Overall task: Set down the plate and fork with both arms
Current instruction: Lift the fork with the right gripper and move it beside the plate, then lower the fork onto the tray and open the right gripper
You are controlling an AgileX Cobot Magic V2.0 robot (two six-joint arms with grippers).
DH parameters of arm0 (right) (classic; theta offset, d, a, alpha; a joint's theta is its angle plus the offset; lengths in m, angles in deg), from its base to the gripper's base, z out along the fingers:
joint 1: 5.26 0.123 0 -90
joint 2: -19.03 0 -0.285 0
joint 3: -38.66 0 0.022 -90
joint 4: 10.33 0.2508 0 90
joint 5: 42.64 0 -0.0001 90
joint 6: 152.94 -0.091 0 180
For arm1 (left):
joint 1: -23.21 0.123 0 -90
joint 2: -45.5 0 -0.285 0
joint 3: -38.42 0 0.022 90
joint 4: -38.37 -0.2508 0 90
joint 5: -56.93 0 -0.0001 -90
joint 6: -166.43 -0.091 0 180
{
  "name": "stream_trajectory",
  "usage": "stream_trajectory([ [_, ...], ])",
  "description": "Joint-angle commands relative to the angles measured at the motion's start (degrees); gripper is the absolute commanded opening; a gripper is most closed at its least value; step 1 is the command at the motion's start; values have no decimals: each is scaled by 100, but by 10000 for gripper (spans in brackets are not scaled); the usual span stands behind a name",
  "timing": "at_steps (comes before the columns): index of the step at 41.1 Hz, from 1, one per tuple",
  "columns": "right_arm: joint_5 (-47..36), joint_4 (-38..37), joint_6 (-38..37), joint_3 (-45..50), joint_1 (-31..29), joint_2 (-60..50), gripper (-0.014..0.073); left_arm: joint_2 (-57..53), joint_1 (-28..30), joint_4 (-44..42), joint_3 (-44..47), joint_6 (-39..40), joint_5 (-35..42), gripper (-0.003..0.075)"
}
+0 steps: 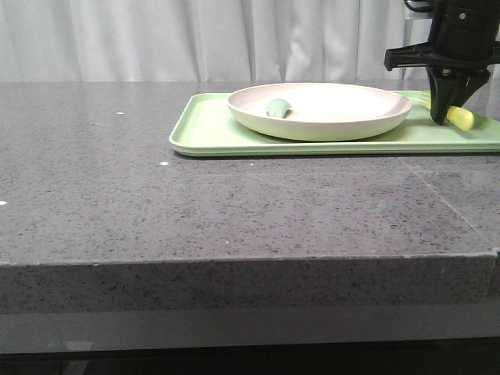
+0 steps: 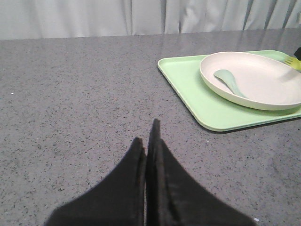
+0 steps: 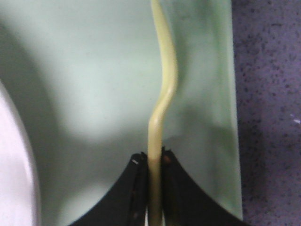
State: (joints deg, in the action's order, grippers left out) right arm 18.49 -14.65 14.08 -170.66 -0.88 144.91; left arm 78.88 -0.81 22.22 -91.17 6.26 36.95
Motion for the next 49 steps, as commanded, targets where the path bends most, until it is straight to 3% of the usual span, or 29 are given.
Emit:
stream_trajectory([
  [1, -169, -75, 30, -160, -19, -348, 213, 14, 9, 10, -155, 6, 455, -18],
  [10, -157, -75, 83, -179, -19, -456, 303, 14, 9, 10, -155, 6, 455, -18],
  [18, -102, -70, 83, -179, -19, -924, 302, 14, 9, 10, -155, 6, 455, -18],
  [21, -21, -70, 87, -179, -19, -1144, 252, 14, 9, 10, -155, 6, 455, -18],
  [29, 165, -54, 166, -159, -7, -1617, -59, 14, 9, 10, -155, 6, 455, -18],
  [39, 158, -54, 278, 554, -7, -2553, -62, 14, 9, 10, -155, 6, 455, -18],
  [49, -857, -54, 335, 2772, 4, -4321, -62, 14, 9, 10, -155, 6, 455, -18],
])
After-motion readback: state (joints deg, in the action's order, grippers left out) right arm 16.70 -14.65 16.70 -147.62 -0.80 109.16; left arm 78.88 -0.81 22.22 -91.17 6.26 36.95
